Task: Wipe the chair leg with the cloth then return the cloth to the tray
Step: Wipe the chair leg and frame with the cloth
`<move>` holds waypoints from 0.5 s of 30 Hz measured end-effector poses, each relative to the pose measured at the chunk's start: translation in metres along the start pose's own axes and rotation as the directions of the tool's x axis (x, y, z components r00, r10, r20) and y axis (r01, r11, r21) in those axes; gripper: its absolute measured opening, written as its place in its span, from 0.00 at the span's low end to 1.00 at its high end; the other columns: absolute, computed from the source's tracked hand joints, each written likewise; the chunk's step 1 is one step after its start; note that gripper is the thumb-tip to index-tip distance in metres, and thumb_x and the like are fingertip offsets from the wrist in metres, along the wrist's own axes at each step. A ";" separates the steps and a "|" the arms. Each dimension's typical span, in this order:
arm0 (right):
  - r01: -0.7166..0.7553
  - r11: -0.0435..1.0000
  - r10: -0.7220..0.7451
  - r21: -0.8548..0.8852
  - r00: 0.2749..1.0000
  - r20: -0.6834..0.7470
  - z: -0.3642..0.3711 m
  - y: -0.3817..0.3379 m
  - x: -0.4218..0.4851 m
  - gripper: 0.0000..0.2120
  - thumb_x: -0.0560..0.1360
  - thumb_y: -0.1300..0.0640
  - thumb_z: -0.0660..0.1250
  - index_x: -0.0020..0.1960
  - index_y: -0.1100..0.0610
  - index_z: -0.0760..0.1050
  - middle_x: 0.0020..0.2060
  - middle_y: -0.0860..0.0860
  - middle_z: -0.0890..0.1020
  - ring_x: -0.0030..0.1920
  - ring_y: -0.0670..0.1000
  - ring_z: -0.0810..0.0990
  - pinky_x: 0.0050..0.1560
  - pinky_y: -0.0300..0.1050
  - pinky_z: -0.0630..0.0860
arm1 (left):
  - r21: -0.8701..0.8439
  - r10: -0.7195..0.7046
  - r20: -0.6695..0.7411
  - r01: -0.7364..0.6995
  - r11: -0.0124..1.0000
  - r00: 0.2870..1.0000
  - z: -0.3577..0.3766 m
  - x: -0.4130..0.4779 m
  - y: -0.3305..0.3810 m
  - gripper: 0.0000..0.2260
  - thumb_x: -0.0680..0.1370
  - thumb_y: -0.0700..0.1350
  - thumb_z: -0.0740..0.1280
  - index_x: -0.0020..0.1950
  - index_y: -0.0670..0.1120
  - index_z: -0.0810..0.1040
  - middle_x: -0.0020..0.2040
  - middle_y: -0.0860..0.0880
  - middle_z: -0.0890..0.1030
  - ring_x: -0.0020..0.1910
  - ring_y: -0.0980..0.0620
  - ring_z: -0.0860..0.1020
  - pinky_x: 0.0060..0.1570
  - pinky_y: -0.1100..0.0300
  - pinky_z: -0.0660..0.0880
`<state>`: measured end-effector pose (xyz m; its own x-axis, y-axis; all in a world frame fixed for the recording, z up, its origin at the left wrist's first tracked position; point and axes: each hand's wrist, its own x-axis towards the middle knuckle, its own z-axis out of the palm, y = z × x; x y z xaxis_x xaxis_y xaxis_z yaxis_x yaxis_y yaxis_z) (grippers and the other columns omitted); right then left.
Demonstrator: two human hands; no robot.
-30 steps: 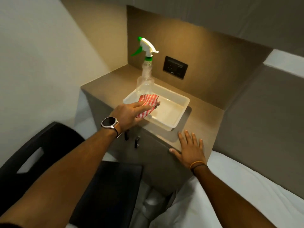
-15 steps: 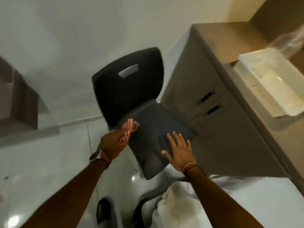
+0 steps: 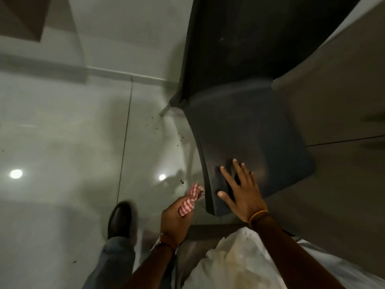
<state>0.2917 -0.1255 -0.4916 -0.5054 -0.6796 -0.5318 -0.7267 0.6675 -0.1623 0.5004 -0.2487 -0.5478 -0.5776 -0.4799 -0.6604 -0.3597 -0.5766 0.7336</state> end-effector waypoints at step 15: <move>0.026 0.999 -0.034 -0.028 0.945 -0.324 0.047 0.006 0.011 0.35 0.84 0.29 0.45 0.85 0.45 0.49 0.85 0.59 0.59 0.84 0.67 0.56 0.79 0.78 0.52 | -0.134 -0.151 -0.022 0.147 0.980 0.988 0.064 0.038 -0.092 0.11 0.83 0.53 0.58 0.63 0.57 0.74 0.64 0.45 0.82 0.63 0.45 0.81 0.62 0.43 0.79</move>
<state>0.3040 -0.1147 -0.5374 -0.6042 -0.7635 -0.2278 -0.7523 0.6409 -0.1527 0.4644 -0.1714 -0.6299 -0.5006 -0.4018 -0.7668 -0.3390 -0.7241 0.6007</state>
